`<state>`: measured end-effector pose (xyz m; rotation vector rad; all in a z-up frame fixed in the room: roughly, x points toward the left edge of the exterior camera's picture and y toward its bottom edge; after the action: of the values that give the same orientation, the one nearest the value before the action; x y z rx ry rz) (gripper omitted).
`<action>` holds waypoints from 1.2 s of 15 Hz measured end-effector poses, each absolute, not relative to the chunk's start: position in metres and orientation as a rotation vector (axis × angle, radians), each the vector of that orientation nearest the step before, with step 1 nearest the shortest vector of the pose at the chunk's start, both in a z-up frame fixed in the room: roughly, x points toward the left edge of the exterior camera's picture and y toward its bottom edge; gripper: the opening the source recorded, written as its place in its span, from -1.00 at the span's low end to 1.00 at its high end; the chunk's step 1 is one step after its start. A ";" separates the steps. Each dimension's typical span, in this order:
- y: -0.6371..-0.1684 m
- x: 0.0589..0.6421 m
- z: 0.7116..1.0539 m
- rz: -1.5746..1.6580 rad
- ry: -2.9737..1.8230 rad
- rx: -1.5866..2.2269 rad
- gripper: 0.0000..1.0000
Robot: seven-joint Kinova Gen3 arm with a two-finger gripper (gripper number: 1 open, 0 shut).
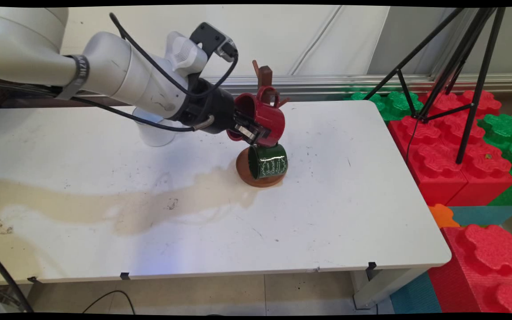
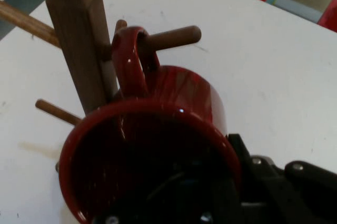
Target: Place the picked object on the table
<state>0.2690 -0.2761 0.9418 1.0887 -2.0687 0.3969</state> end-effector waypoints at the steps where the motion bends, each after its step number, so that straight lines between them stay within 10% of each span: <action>1: -0.275 0.269 0.944 0.399 -2.065 1.083 -1.00; 18: -0.237 0.249 0.972 0.319 -2.104 0.889 -1.00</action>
<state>0.2493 -0.2374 0.9722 0.8891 -2.1042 0.3194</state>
